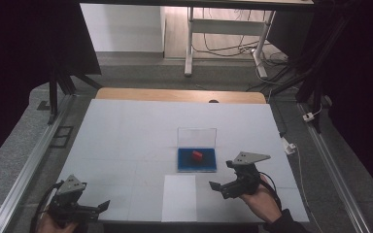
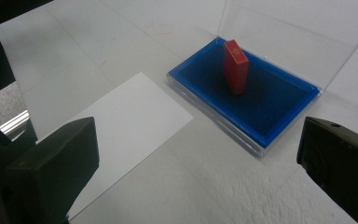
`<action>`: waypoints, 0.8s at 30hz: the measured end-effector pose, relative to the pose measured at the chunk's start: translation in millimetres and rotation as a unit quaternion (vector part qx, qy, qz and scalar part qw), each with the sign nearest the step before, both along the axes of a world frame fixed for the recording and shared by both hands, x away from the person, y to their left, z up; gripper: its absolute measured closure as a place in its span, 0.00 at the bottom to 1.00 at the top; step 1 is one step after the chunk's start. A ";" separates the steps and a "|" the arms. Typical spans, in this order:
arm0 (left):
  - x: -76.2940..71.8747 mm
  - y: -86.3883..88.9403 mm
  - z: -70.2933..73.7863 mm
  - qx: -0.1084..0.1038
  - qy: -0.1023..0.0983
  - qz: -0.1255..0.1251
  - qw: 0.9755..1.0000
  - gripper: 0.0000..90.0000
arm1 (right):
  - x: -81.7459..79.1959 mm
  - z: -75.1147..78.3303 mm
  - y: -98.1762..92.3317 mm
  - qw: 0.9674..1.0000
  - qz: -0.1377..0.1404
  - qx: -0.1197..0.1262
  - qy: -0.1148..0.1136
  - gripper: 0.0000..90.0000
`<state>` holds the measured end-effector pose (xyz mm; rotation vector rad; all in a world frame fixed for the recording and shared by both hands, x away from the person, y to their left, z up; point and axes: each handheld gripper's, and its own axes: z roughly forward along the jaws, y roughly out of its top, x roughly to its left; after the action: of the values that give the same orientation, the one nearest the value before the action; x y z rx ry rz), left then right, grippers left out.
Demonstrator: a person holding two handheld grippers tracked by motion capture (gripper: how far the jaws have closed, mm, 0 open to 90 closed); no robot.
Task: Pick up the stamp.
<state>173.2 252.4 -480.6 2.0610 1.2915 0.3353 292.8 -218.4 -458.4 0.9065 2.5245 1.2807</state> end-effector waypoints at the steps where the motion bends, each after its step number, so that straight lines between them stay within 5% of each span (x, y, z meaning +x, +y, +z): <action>1: 0.0 0.1 0.0 0.000 0.000 0.000 1.000 0.00 | 1.6 0.0 2.4 1.000 0.003 -0.002 0.000 0.00; 24: -0.1 0.0 0.0 -0.001 -0.001 -0.005 1.000 0.00 | 40.6 -8.1 46.8 0.999 0.016 -0.046 0.002 0.00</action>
<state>173.1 252.4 -480.6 2.0653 1.2795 0.3307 333.4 -171.6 -466.5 0.8547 2.5865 1.1625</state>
